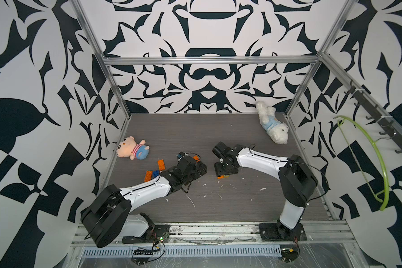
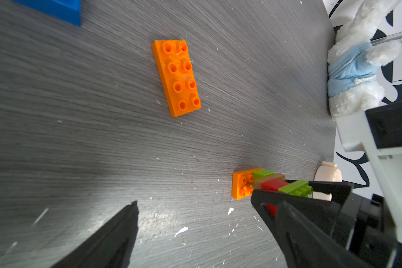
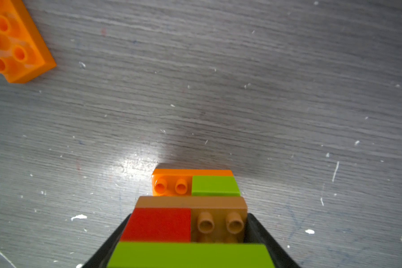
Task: Assemble the number 5 with lego
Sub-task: Assemble the lego brick with the lego brick.
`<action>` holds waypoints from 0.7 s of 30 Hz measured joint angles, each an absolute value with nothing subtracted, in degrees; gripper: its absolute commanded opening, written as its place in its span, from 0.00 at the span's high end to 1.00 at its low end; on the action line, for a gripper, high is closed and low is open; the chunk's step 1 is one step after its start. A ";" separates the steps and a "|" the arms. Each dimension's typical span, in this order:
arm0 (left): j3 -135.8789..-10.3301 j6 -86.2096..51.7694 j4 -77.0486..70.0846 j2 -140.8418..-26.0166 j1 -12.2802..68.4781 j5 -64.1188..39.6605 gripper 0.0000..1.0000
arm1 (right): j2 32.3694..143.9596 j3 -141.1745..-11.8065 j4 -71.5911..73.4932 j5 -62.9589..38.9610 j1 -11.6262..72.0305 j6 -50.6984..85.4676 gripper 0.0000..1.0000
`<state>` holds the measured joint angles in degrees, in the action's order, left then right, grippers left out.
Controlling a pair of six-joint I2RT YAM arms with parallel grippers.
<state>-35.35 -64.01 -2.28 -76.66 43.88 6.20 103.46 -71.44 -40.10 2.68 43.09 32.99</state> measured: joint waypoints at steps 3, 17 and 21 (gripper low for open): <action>-35.35 -64.10 -2.28 -76.66 43.88 6.20 0.01 | 103.46 -71.37 -40.05 2.68 43.09 32.95 0.37; -35.35 -64.12 -2.24 -76.66 43.88 6.20 0.01 | 103.57 -70.63 -39.42 3.20 43.09 30.85 0.37; -35.35 -64.12 -2.04 -76.66 43.88 6.20 0.01 | 103.53 -70.13 -38.83 3.60 43.11 30.79 0.37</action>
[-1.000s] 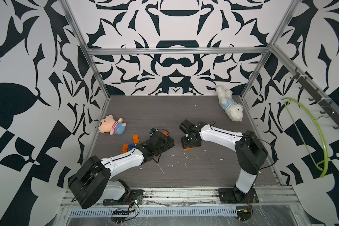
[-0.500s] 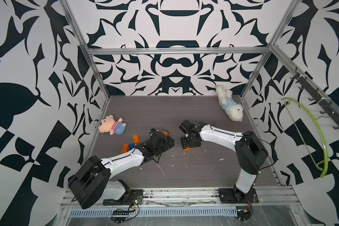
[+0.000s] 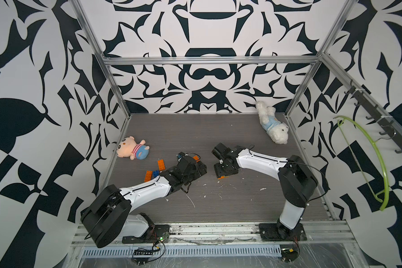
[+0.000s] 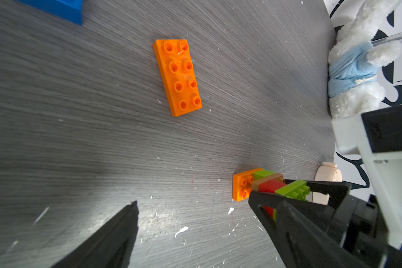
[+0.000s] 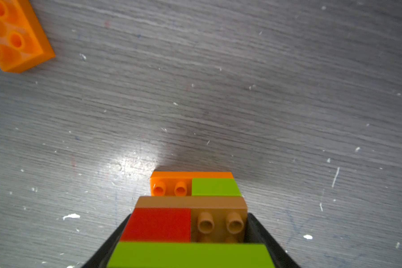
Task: Assemble the number 5 with lego
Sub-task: Assemble the lego brick with the lego brick.
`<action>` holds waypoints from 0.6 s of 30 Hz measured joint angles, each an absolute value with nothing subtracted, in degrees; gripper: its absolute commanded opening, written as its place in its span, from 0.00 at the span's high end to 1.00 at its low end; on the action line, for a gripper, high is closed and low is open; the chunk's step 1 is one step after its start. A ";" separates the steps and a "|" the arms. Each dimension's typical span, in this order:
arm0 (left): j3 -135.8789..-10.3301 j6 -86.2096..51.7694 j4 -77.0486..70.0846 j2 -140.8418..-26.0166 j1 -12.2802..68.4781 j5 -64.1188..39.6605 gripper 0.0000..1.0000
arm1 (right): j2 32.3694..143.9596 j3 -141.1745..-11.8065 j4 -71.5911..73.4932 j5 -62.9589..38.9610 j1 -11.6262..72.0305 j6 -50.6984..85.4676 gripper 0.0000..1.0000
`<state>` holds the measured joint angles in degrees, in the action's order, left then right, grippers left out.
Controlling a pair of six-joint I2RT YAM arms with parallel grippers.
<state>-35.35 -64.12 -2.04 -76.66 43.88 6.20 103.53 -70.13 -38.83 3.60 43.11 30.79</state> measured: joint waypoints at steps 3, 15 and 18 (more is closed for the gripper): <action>-35.35 -64.16 -1.83 -76.66 43.88 6.20 0.01 | 103.44 -69.97 -38.65 3.66 43.11 30.59 0.37; -35.35 -64.31 -1.52 -76.66 43.88 6.20 0.01 | 103.33 -69.71 -38.41 3.68 43.16 30.13 0.38; -35.35 -64.31 -1.43 -76.66 43.88 6.20 0.01 | 103.28 -69.71 -38.41 3.68 43.16 30.11 0.38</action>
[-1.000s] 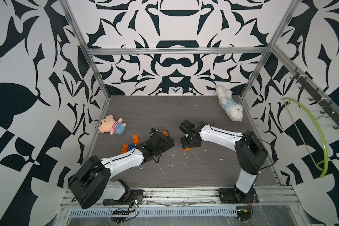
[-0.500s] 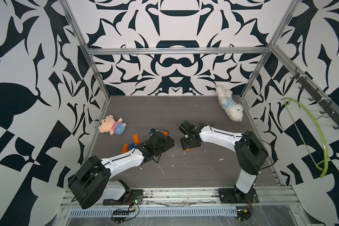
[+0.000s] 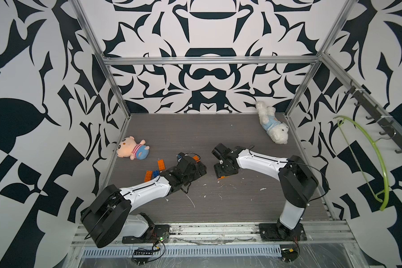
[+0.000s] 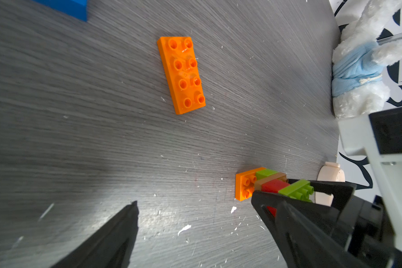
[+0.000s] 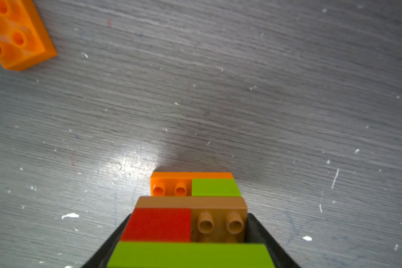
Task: Assemble the number 5 with lego
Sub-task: Assemble the lego brick with the lego brick.
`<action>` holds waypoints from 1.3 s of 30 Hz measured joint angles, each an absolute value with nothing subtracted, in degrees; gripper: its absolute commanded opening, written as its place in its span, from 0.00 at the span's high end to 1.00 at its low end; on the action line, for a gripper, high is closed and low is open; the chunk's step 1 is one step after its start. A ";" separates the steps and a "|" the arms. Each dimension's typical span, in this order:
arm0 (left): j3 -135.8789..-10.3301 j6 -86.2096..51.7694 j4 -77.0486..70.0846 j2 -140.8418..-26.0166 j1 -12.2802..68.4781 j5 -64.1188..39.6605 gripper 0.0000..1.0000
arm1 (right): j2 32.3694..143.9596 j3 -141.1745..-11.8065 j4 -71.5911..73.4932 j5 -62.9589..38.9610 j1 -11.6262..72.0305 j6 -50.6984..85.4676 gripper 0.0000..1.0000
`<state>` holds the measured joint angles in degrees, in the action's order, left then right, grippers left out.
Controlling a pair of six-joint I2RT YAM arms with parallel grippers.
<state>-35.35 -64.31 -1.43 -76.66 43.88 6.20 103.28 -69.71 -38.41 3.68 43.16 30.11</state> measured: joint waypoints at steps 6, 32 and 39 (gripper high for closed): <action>-35.35 -64.34 -1.43 -76.66 43.88 6.20 0.01 | 103.28 -69.71 -38.41 3.68 43.16 30.04 0.38; -35.35 -64.25 -1.23 -76.47 43.88 6.15 0.01 | 102.39 -67.83 -39.57 0.23 43.20 31.40 0.15; -35.35 -64.20 -1.23 -76.47 43.88 6.04 0.01 | 94.89 -67.26 -38.48 -0.84 42.68 31.42 0.14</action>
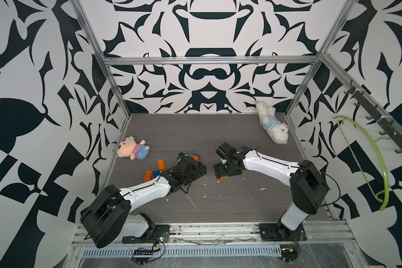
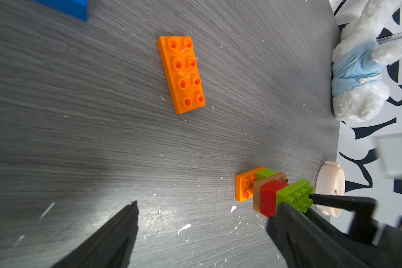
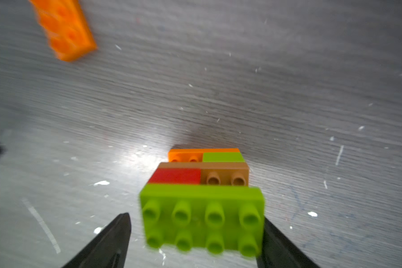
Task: Assemble the number 5 with lego
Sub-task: Assemble the lego brick with the lego brick, then adjust the lego brick at the center of the board.
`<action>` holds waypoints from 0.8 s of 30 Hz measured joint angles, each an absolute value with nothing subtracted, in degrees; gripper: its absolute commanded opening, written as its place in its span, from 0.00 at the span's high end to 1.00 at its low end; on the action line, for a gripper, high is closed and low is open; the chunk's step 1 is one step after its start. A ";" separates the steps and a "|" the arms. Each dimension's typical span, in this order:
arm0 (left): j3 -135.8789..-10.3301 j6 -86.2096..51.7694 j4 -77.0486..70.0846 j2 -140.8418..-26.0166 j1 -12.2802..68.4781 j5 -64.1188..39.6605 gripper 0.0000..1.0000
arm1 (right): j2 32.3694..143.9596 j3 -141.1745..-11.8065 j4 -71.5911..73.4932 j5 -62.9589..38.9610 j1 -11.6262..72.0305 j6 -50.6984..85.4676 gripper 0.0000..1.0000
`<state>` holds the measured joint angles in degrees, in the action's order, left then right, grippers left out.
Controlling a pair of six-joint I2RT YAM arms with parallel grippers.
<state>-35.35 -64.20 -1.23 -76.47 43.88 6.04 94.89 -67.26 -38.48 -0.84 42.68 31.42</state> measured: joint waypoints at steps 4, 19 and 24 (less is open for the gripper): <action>-35.35 -64.10 -1.21 -76.40 43.88 5.93 0.01 | 90.85 -65.17 -36.34 -2.68 40.36 31.46 0.14; -35.38 -64.05 -1.04 -75.48 43.88 5.30 0.01 | 93.58 -62.04 -30.30 -11.97 37.06 33.89 0.14; -35.38 -64.05 -1.04 -75.37 43.88 5.30 0.01 | 93.25 -61.08 -29.23 -13.32 37.36 34.81 0.14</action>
